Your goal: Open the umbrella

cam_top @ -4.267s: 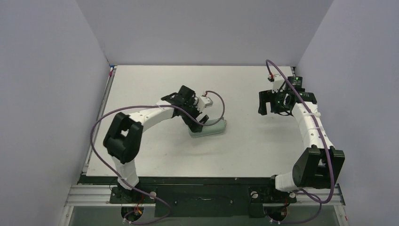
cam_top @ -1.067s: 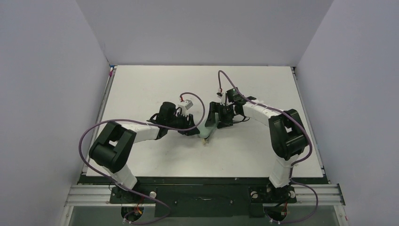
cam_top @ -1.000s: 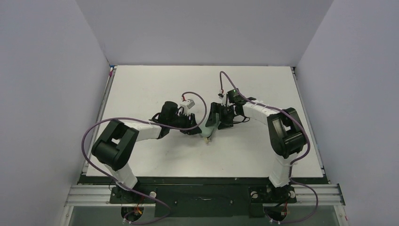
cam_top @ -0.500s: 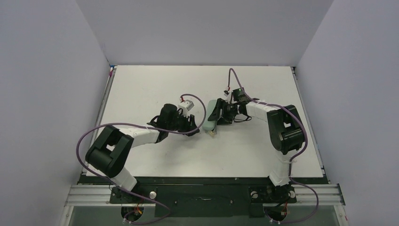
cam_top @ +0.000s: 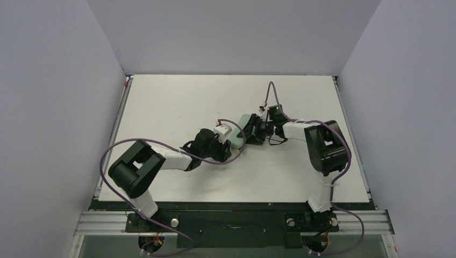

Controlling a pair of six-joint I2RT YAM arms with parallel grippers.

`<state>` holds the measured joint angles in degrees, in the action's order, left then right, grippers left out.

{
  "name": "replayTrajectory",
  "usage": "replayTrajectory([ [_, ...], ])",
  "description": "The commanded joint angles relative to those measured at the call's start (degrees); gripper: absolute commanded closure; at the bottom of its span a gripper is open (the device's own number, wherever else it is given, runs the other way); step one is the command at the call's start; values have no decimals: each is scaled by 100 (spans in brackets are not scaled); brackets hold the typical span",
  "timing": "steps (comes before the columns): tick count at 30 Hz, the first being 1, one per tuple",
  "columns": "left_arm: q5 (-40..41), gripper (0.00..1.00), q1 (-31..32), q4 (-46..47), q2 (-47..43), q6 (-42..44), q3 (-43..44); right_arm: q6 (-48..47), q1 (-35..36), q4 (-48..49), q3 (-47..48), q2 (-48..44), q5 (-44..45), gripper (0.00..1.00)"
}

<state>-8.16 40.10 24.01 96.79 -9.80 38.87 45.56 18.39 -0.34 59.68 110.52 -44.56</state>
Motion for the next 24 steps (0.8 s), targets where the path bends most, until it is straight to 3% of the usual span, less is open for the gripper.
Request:
replayTrajectory([
  [1, 248, 54, 40, 756, 215, 222, 41, -40, -25, -11, -176, 330, 469, 58],
  [10, 152, 56, 106, 1093, 492, 137, 170, 5, -44, -54, -156, 424, 514, 62],
  [16, 285, 62, 110, 1361, 665, 54, 199, -13, -35, -175, -137, 507, 577, 64],
  [20, 71, 74, 108, 1270, 687, 57, 301, -153, -38, -428, -73, 563, 756, 68],
  [24, -97, 98, 108, 1140, 605, 47, 329, -412, -24, -799, 107, 614, 1038, 73],
])
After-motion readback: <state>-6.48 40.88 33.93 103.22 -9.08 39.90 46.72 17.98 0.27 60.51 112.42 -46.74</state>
